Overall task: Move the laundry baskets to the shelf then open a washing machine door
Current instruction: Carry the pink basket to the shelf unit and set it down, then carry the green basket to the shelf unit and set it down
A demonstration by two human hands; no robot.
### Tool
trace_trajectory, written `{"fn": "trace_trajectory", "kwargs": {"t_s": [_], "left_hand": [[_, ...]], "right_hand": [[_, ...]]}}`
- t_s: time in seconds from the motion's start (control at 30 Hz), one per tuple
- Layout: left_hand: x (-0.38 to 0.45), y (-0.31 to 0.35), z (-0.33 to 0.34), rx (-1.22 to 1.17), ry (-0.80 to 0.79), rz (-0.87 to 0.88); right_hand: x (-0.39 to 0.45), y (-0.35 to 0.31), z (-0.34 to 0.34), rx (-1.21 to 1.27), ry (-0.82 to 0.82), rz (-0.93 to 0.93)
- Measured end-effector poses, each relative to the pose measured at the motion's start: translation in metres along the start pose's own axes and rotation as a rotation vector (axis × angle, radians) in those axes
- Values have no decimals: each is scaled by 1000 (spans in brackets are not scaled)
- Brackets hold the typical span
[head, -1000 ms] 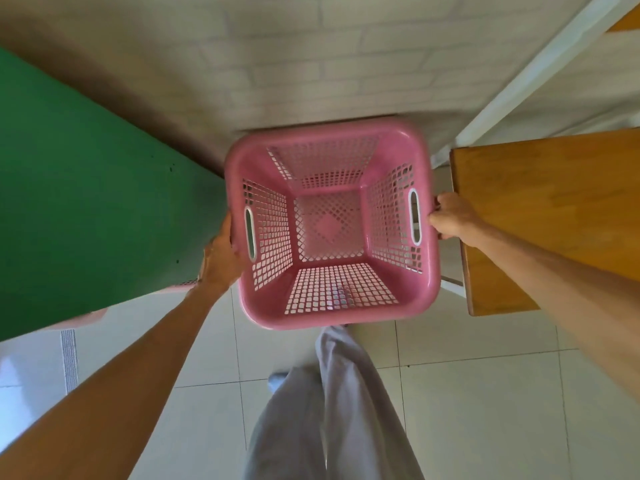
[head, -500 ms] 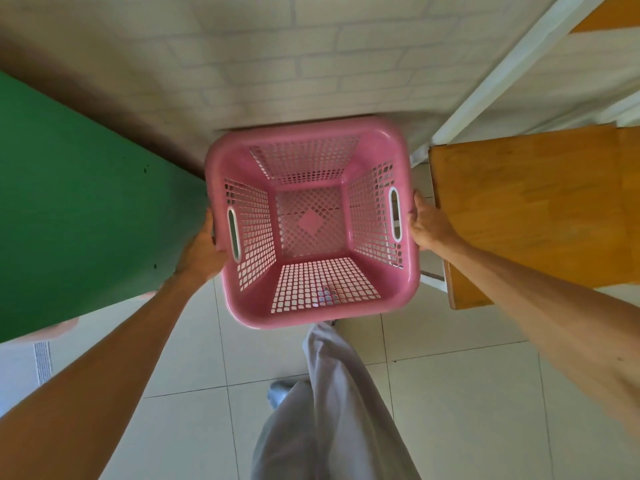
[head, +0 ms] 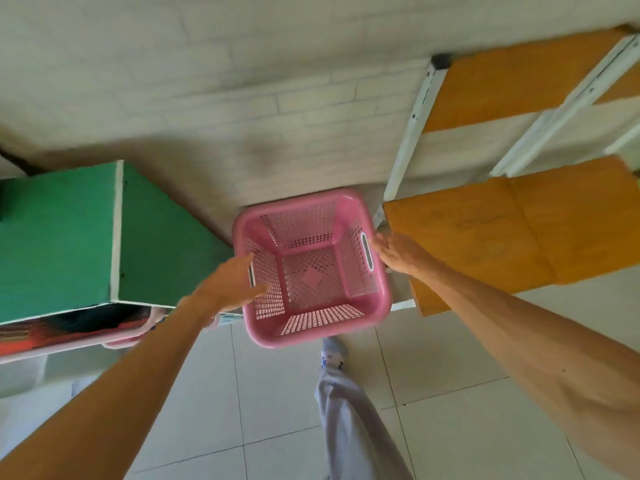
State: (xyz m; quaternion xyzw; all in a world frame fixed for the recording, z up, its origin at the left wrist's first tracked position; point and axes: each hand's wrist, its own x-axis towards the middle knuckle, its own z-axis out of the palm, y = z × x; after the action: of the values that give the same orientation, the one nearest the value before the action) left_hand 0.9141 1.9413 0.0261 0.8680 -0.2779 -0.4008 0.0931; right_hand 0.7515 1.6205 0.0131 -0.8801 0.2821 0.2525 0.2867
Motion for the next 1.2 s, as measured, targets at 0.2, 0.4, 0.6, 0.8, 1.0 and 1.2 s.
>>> {"fn": "trace_trajectory", "kwargs": {"t_s": [0.2, 0.4, 0.6, 0.8, 1.0, 1.2], "left_hand": [[-135, 126, -79, 418, 97, 156], [-234, 280, -138, 523, 252, 290], [-291, 451, -166, 614, 382, 453], [-285, 640, -146, 640, 428, 609], [-271, 867, -64, 607, 389, 834], [-268, 1068, 11, 643, 332, 1033]], "right_hand": [[-167, -7, -105, 28, 158, -43], [-338, 62, -232, -92, 399, 74], [-488, 183, -353, 17, 640, 272], [-609, 293, -435, 14, 842, 387], [-711, 452, -483, -40, 838, 559], [-780, 609, -510, -5, 832, 726]]}}
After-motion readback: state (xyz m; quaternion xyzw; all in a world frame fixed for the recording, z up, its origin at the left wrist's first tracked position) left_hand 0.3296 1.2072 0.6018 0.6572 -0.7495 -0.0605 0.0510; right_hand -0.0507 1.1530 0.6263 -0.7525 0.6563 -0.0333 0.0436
